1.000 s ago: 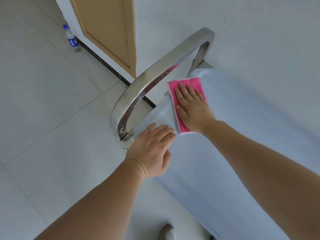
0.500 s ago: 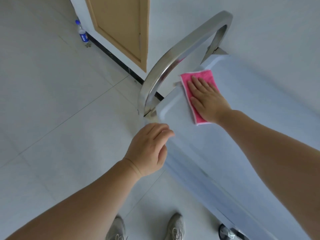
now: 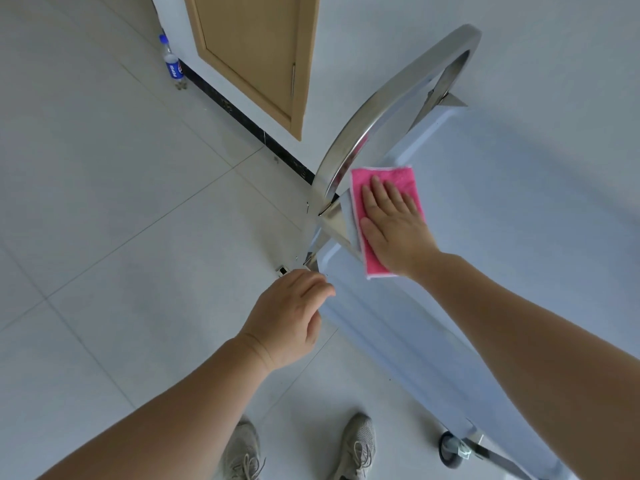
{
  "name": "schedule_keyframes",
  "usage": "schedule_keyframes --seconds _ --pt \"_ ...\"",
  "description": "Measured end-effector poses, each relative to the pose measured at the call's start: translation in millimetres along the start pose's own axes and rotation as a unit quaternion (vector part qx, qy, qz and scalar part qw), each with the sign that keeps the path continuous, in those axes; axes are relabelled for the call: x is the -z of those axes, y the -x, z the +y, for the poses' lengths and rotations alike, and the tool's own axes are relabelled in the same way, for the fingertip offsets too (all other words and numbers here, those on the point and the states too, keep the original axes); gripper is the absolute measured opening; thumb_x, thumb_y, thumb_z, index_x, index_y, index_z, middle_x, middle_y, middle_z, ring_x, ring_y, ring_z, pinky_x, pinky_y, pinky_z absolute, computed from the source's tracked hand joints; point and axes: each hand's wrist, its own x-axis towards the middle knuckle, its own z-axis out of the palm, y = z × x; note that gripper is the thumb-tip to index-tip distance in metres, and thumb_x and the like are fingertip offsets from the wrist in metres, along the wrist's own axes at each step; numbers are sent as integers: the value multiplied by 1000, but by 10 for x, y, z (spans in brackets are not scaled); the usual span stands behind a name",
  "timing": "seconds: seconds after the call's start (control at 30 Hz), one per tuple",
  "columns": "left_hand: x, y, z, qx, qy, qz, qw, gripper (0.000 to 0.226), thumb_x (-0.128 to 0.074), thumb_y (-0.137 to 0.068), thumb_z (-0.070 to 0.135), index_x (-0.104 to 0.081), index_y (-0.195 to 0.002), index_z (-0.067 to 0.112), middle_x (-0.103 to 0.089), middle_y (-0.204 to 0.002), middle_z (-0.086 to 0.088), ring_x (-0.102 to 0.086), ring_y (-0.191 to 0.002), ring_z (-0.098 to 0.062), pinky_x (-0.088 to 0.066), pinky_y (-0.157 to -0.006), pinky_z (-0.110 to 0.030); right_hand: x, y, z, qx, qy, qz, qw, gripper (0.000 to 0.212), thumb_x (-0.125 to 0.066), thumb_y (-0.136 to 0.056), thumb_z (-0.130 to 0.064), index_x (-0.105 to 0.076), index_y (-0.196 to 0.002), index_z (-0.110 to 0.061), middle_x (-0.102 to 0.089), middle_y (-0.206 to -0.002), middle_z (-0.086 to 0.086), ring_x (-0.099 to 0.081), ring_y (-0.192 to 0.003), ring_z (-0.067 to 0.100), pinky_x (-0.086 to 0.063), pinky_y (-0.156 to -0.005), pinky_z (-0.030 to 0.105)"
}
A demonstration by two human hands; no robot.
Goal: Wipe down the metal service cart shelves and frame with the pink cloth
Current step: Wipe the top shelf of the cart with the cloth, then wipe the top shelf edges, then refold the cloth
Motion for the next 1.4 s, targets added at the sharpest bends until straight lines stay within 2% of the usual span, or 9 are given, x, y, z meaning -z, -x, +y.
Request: schedule_keyframes --seconds 0.17,0.3,0.53,0.7,0.8,0.9,1.07,1.3,1.4 --pt "78 57 -111 0 -7 10 1000 32 -46 -68 5 -61 -96 11 -62 -92 -1 -53 -86 -20 -42 -74 -24 9 173 -363 45 -65 -23 997 61 -4 -95 -48 10 -147 -21 15 -156 3 15 -143 22 9 -117 40" --pt "122 53 -158 -6 -11 17 1000 30 -50 -68 3 -61 -95 11 -62 -93 -1 -56 -85 -23 -40 -74 -23 176 334 -141 29 -247 -25 968 57 -30 -98 -32 -4 -148 -30 0 -157 -11 -7 -142 11 -13 -114 37" --pt "159 -107 -102 -22 3 44 999 24 -57 -72 4 -62 -94 12 -61 -89 0 -55 -83 -21 -47 -72 -27 129 552 -106 12 -124 13 992 59 -57 -90 -31 -35 -143 -15 -29 -152 1 -25 -140 22 -20 -112 32" --pt "159 -265 -20 -17 1 64 998 22 -66 -72 12 -61 -93 10 -62 -92 -3 -57 -87 -23 -51 -73 -32 109 627 -246 49 -64 149 986 25 -71 -78 -11 -69 -102 -4 -67 -92 13 -63 -82 35 -52 -73 43" --pt "177 -374 8 -8 11 82 997 31 -72 -70 15 -60 -98 9 -62 -97 -6 -58 -90 -26 -52 -73 -33 214 663 -306 67 -88 206 972 10 -63 -82 -12 -69 -86 -5 -63 -71 8 -60 -63 29 -48 -64 35" --pt "233 -407 1 13 29 113 993 40 -72 -73 18 -56 -107 7 -59 -111 -10 -59 -88 -27 -53 -71 -36 351 705 -406 82 -173 199 961 14 -58 -84 -12 -68 -92 -4 -62 -75 5 -55 -60 21 -46 -59 27" --pt "396 -289 -112 58 61 166 983 25 -63 -81 12 -56 -105 13 -62 -107 0 -64 -62 -23 -50 -42 -32 515 657 -624 80 -257 178 947 14 -61 -87 -11 -67 -100 -9 -61 -79 0 -53 -64 13 -46 -59 24" --pt "419 -423 -325 160 149 223 950 19 -54 -81 -3 -59 -97 6 -56 -97 -6 -52 -71 -16 -45 -64 -24 431 416 -928 -36 -337 179 923 32 -59 -79 1 -61 -109 -12 -65 -86 -1 -56 -70 14 -44 -63 13" --pt "367 -422 -312 165 189 256 934 23 -53 -78 -8 -57 -98 3 -55 -97 -9 -50 -74 -8 -42 -67 -8 333 428 -962 -74 -365 172 912 34 -60 -78 2 -59 -109 -12 -62 -80 -9 -55 -66 4 -42 -64 5"
